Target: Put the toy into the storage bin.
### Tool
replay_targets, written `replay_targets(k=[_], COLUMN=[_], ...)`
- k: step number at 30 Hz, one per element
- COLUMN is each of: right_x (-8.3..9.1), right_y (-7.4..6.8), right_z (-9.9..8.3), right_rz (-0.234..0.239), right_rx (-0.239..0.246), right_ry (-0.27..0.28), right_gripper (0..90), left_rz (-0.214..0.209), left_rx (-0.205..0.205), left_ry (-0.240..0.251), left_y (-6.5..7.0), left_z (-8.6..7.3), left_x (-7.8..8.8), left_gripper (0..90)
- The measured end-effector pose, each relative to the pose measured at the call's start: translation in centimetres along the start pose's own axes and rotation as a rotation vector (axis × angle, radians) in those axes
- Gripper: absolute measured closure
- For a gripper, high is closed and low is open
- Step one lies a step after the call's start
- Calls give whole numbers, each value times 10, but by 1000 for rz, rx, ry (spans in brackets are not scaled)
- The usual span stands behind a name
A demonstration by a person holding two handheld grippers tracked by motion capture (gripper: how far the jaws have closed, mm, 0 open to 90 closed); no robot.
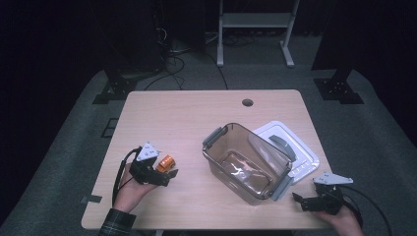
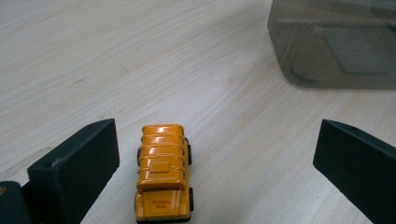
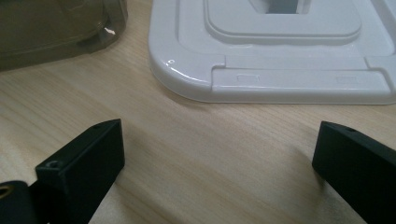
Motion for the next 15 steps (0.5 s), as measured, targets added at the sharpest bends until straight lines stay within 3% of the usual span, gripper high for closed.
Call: replay_targets(k=[9, 15], right_x=[0, 0], right_y=[0, 0], right_z=[0, 0], right_rz=[0, 0], right_rx=[0, 0], right_ry=[0, 0], right_gripper=[13, 13], left_rz=[10, 0], left_rx=[7, 20], left_ry=[-9, -16], left_y=[-13, -19], left_z=[-5, -9], left_x=[-1, -3], left_gripper=[60, 207])
Point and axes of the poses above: each handheld gripper's, and its own axes: x roughly backward along the jaws, z roughly out of its top, y roughly to its right, the point moved 10 cm from there along -x, roughly forward along the jaws, and after that the axes turned 12 degrees about y, right-handed, at the moved point
